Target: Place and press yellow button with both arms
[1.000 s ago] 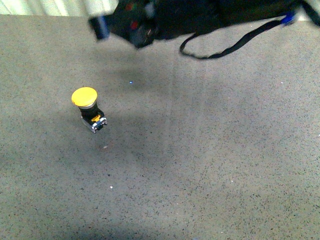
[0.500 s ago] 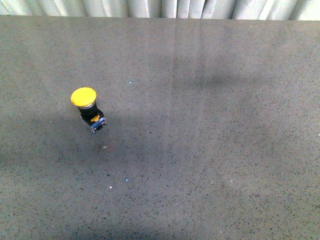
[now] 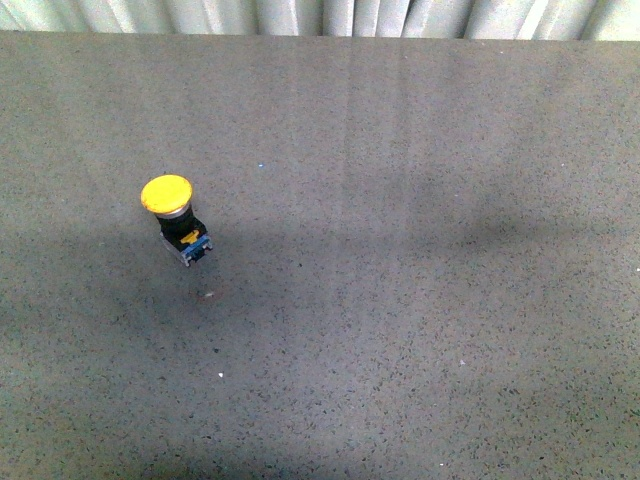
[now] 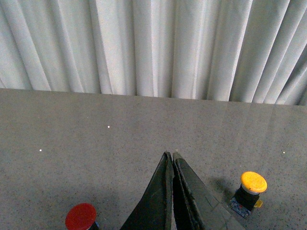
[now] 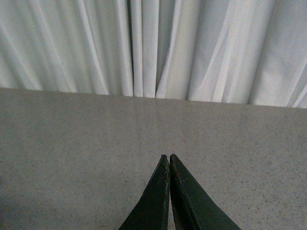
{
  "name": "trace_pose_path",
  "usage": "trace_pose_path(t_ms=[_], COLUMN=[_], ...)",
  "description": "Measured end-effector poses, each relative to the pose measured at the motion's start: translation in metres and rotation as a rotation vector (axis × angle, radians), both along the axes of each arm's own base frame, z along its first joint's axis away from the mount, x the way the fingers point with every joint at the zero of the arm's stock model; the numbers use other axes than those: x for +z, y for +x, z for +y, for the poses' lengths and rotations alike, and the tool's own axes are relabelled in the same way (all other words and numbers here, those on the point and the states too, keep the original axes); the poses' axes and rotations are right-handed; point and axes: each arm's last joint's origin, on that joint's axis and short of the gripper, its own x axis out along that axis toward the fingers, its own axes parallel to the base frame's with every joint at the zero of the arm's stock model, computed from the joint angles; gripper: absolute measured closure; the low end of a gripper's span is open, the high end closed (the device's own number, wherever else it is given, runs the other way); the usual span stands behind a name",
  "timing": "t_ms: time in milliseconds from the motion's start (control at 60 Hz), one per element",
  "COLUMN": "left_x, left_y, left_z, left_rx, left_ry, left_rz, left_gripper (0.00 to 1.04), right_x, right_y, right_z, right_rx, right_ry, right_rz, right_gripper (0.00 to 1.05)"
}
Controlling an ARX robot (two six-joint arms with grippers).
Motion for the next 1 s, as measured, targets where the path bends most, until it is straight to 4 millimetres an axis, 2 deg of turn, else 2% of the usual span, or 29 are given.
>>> trace_pose_path(t_ms=[100, 233, 367, 1000], left_x=[0.0, 0.0, 0.0, 0.0], left_y=[0.0, 0.0, 0.0, 0.0], left_z=[0.0, 0.0, 0.0, 0.0], left_rx=[0.0, 0.0, 0.0, 0.0], left_ry=[0.0, 0.0, 0.0, 0.0], left_rz=[0.0, 0.0, 0.0, 0.0], left_gripper=[1.03, 1.03, 1.03, 1.03], right_x=[-0.004, -0.006, -0.017, -0.007], right_y=[-0.012, -0.021, -0.031, -0.058], right_z=[-0.009, -0.009, -0.009, -0.009], right_rx=[-0.012, -0.006, -0.007, -0.008], right_ry=[0.0, 0.0, -0.001, -0.001], right_rz=[0.0, 0.0, 0.006, -0.03], right_gripper=[1.03, 1.03, 1.03, 1.03])
